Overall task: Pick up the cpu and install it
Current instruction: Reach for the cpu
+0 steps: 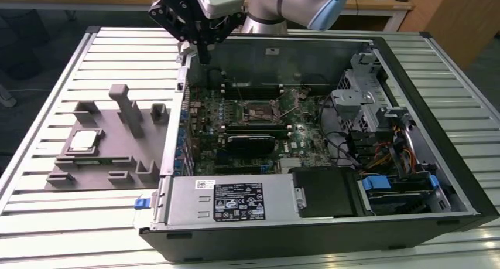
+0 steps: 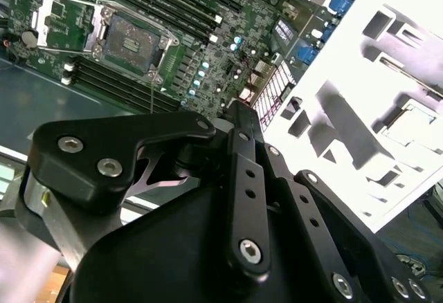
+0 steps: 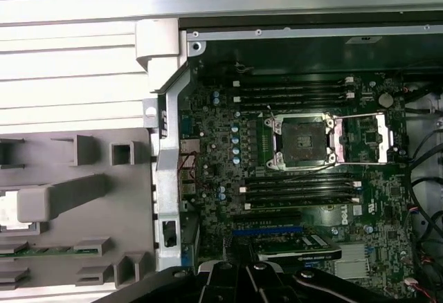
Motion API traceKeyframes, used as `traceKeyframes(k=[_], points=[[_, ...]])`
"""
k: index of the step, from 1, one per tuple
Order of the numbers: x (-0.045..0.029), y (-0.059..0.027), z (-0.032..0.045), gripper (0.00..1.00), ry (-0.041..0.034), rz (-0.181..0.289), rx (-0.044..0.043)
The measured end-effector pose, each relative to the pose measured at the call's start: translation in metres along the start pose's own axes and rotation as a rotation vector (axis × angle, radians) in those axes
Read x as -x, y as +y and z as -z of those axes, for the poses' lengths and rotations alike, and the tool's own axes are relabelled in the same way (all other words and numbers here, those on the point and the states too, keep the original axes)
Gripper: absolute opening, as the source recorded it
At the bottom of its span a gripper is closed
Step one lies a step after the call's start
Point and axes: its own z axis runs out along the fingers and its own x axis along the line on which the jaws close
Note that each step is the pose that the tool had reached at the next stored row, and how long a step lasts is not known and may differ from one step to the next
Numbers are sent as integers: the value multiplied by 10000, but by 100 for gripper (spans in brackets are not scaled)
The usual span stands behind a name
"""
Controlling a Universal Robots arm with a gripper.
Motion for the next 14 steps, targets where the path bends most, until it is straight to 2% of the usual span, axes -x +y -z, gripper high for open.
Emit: traceKeyframes(k=[14], points=[[-79, -6, 2, 11, 0, -7, 0]])
